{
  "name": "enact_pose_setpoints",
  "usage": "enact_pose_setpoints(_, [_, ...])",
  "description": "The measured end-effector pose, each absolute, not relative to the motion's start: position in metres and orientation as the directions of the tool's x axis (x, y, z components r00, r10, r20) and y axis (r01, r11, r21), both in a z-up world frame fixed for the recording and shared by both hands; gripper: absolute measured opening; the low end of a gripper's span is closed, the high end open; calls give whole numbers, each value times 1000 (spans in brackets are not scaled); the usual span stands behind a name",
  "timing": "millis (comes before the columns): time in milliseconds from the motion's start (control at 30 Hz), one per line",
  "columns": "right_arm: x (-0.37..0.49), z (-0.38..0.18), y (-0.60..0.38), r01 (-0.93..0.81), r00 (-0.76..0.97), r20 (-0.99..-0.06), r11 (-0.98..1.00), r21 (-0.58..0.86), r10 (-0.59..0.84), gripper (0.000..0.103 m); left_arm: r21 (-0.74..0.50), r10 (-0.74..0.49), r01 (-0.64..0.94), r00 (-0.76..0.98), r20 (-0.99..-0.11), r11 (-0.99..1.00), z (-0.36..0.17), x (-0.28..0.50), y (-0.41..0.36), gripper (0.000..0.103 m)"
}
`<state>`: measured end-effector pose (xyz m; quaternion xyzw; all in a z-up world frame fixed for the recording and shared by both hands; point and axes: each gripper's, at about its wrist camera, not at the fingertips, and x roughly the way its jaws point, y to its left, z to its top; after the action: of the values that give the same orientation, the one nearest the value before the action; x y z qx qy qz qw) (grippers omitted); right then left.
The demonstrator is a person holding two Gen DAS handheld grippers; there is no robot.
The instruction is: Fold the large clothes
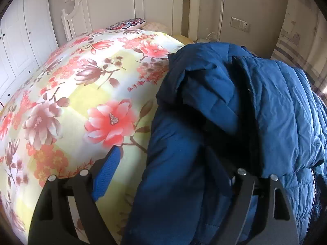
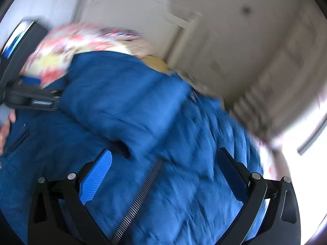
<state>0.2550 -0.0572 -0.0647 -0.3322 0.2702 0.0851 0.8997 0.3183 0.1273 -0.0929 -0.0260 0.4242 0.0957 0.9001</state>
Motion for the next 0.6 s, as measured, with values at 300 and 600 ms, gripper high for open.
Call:
enact_pose_setpoints(300, [276, -89, -19, -346, 872, -489, 680, -646, -20, 79, 3, 127, -199, 614, -779, 980, -93, 320, 129, 87])
enact_pose_setpoints(600, [303, -28, -171, -264, 764, -519, 920, 291, 383, 30, -14, 114, -200, 611, -783, 980, -94, 321, 132, 88])
